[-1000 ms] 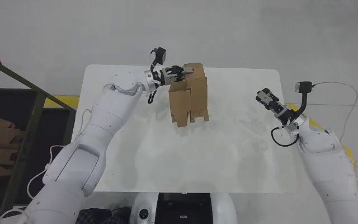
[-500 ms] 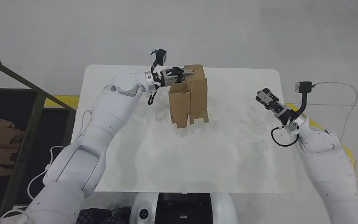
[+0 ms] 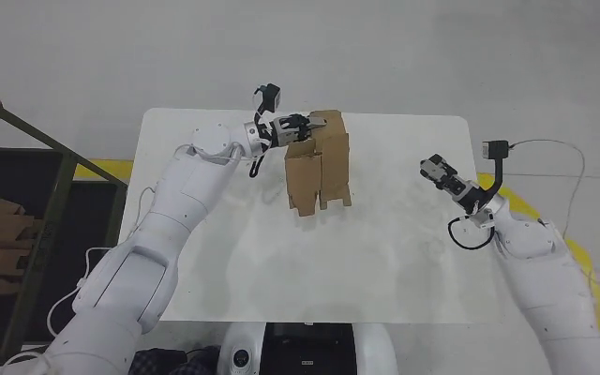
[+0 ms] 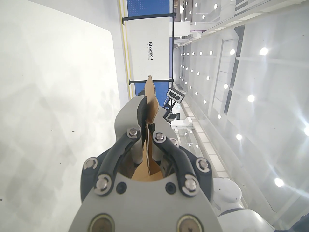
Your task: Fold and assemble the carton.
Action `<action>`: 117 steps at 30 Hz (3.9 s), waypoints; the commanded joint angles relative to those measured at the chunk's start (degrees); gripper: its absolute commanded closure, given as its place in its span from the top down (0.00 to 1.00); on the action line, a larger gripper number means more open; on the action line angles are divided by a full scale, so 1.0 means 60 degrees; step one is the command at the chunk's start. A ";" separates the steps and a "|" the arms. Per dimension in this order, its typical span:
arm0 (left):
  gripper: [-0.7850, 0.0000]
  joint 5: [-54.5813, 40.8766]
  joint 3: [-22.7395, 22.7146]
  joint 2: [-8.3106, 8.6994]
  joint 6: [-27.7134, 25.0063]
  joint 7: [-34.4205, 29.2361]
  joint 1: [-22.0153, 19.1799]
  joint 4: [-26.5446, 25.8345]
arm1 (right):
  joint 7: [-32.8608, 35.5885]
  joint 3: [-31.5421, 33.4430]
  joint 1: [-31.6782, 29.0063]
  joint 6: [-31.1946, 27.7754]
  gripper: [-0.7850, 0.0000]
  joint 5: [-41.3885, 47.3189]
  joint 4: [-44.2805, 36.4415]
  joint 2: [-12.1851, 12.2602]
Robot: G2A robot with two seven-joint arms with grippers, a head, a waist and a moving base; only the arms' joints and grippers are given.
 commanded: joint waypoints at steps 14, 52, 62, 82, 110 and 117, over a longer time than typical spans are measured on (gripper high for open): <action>0.00 -0.0408 0.0247 -0.0145 0.0756 -0.1130 -0.0001 -0.0218 | 0.1929 -0.1991 0.0926 -0.0295 1.00 0.1330 0.0797 -0.0440; 0.00 -0.0410 0.0946 -0.0827 0.0138 -0.1414 -0.0645 0.1235 | 0.4889 -0.3839 0.1880 -0.0089 0.07 0.5286 0.1745 -0.0932; 1.00 -0.0290 0.0643 -0.0713 -0.0011 -0.1493 -0.0478 0.0736 | 0.5069 -0.3925 0.2006 0.0091 0.00 0.5492 0.1907 -0.0939; 1.00 -0.0315 -0.0923 -0.0133 -0.0139 -0.0798 0.0272 -0.0141 | 0.4157 -0.3046 0.1767 -0.0820 0.00 0.5395 0.2206 -0.0728; 0.71 0.1851 -0.0291 -0.0117 -0.0028 0.1605 0.1968 -0.2811 | -0.1147 -0.2328 0.0028 0.0071 0.00 0.2657 0.0250 -0.0939; 0.36 0.1887 -0.0153 -0.0166 0.0184 0.1615 0.1950 -0.2912 | -0.1272 -0.2222 -0.0075 0.0127 0.00 0.2417 0.0099 -0.0993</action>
